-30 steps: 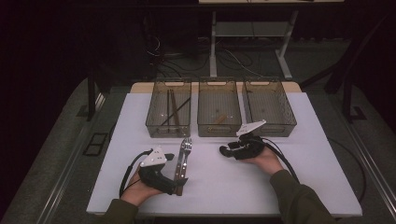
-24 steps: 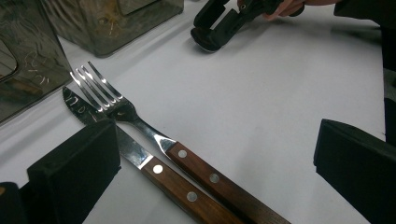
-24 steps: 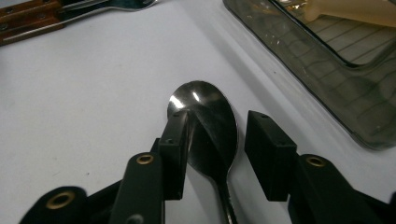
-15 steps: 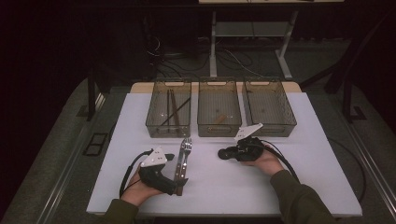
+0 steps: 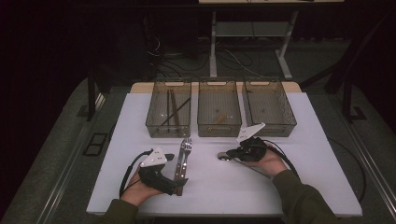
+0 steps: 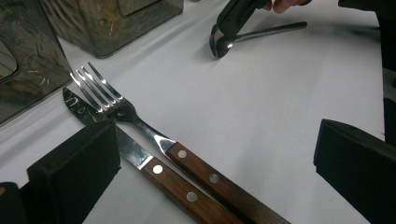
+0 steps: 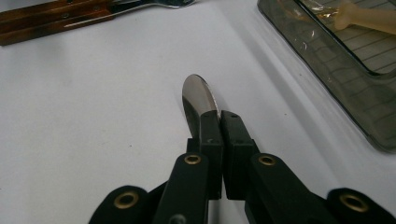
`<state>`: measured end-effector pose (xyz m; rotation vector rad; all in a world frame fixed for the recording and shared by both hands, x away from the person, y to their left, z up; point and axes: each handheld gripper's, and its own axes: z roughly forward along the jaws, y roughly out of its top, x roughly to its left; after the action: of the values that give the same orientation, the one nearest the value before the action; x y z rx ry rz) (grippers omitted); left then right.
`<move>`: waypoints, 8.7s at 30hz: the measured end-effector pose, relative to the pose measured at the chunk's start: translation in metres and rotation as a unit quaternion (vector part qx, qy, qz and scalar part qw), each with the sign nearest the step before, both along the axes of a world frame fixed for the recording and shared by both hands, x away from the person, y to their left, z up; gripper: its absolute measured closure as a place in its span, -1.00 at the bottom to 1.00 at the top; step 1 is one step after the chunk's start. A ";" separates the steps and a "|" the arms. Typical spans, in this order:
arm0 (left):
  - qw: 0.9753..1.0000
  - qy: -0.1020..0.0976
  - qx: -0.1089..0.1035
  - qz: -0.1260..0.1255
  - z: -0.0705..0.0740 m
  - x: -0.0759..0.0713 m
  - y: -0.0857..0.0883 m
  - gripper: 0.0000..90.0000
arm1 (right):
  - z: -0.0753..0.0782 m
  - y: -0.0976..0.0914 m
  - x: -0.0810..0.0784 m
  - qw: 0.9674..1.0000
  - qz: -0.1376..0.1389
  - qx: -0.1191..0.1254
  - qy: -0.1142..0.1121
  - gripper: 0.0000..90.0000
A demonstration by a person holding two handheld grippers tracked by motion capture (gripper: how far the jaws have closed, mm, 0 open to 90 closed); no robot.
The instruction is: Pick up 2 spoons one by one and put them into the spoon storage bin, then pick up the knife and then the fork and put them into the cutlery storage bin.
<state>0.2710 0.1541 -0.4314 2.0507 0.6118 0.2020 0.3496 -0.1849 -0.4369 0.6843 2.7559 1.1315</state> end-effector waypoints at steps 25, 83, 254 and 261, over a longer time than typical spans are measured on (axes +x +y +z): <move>1.000 0.004 -0.011 -0.007 -0.005 0.002 0.005 -1.00 | 0.022 -0.010 -0.001 0.999 -0.018 0.026 -0.032 0.98; 1.000 -0.002 -0.021 -0.002 -0.002 0.003 0.007 -1.00 | 0.142 0.011 0.121 0.965 -0.197 0.105 -0.136 0.98; 0.984 0.016 0.099 0.147 -0.018 0.092 -0.017 1.00 | -0.004 -0.097 -0.091 0.966 -0.225 0.103 -0.070 -0.60; 0.982 0.020 0.105 0.153 -0.021 0.094 -0.018 1.00 | -0.003 -0.097 -0.091 0.967 -0.223 0.101 -0.073 -0.60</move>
<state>0.3652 0.1364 -0.4522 2.1578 0.9665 0.4212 0.2588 -0.2820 -0.4404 1.1230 2.2223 1.2966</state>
